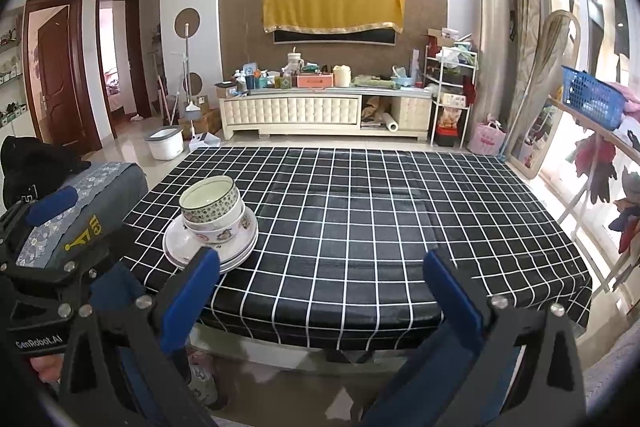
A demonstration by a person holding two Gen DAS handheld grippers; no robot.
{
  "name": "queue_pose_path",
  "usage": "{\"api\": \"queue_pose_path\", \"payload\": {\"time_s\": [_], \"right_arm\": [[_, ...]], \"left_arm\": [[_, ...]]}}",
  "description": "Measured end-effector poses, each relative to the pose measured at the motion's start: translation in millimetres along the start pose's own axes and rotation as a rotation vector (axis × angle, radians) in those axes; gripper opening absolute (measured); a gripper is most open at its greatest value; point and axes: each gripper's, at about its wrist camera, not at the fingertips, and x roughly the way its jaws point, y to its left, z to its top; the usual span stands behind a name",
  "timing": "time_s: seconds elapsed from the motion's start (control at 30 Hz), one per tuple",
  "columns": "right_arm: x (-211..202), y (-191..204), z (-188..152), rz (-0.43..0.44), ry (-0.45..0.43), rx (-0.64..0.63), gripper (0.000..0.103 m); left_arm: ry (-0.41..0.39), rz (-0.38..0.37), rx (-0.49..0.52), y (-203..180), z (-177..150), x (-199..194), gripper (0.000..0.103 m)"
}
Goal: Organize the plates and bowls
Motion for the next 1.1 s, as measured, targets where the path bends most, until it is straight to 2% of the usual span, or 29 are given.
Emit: {"api": "queue_pose_path", "payload": {"time_s": [1.1], "right_arm": [[-1.5,-0.3,-1.7,0.005,0.001,0.0,0.102]], "left_arm": [[0.014,-0.005,-0.019,-0.3,1.0,-3.2,0.103]]}}
